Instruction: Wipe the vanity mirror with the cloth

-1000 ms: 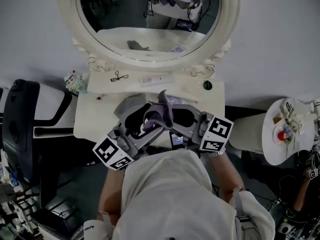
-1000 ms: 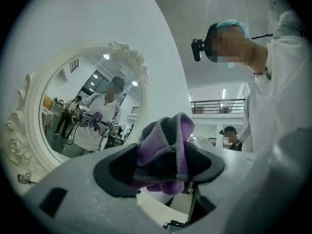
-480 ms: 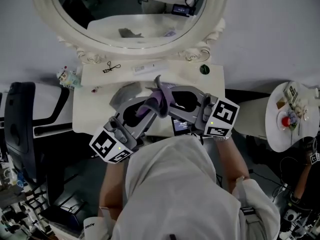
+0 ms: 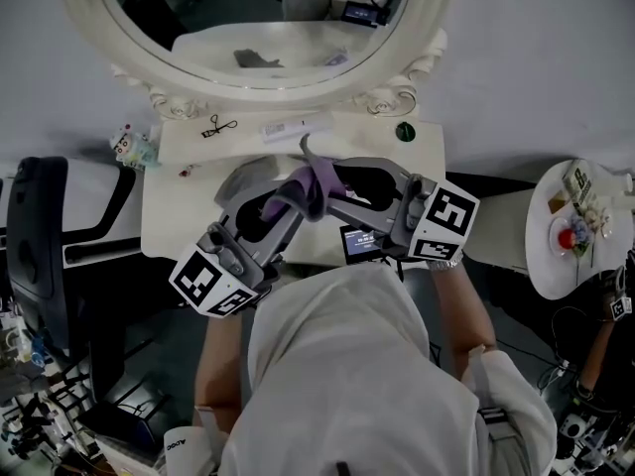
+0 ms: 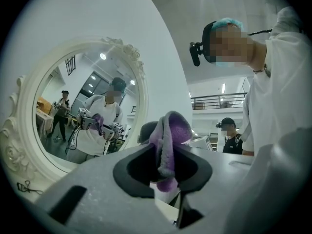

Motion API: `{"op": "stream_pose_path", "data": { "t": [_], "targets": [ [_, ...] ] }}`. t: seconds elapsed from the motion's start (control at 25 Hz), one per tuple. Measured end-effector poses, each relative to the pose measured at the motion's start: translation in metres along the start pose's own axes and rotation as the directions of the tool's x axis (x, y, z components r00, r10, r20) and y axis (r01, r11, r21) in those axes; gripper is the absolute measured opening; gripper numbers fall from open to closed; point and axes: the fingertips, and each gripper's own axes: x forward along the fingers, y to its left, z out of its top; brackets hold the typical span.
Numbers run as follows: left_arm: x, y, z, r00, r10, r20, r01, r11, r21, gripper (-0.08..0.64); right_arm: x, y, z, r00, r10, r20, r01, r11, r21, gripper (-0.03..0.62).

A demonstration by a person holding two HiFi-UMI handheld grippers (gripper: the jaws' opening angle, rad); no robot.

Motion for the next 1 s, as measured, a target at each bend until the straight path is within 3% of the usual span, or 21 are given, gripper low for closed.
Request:
{"op": "stream_pose_path", "data": {
  "t": [0.24, 0.4, 0.6, 0.72, 0.84, 1.0],
  "targets": [
    [-0.002, 0.003, 0.008, 0.999, 0.007, 0.034, -0.007, 1.0, 0.0, 0.072, -0.003, -0.001, 0.001, 1.0, -0.002, 0.008, 0.002, 1.0, -0.003, 0.179],
    [-0.007, 0.014, 0.031, 0.992, 0.033, 0.119, -0.029, 0.999, -0.039, 0.072, -0.006, -0.003, 0.008, 0.999, -0.021, 0.031, 0.021, 1.0, -0.018, 0.215],
    [-0.017, 0.04, 0.081, 0.962, 0.142, 0.235, -0.148, 0.989, 0.009, 0.072, -0.02, -0.01, 0.009, 0.992, -0.093, 0.088, 0.091, 0.996, 0.02, 0.232],
    [-0.023, 0.07, 0.118, 0.93, 0.231, 0.285, -0.255, 0.966, 0.05, 0.072, -0.04, -0.017, 0.006, 0.975, -0.17, 0.141, 0.16, 0.984, 0.079, 0.23],
    [-0.03, 0.105, 0.154, 0.889, 0.345, 0.301, -0.382, 0.921, 0.071, 0.072, -0.059, -0.02, 0.012, 0.948, -0.258, 0.185, 0.247, 0.966, 0.082, 0.221],
    [-0.035, 0.135, 0.205, 0.84, 0.442, 0.315, -0.498, 0.858, 0.124, 0.072, -0.081, -0.027, 0.027, 0.882, -0.412, 0.229, 0.422, 0.907, 0.01, 0.174]
  ]
}}
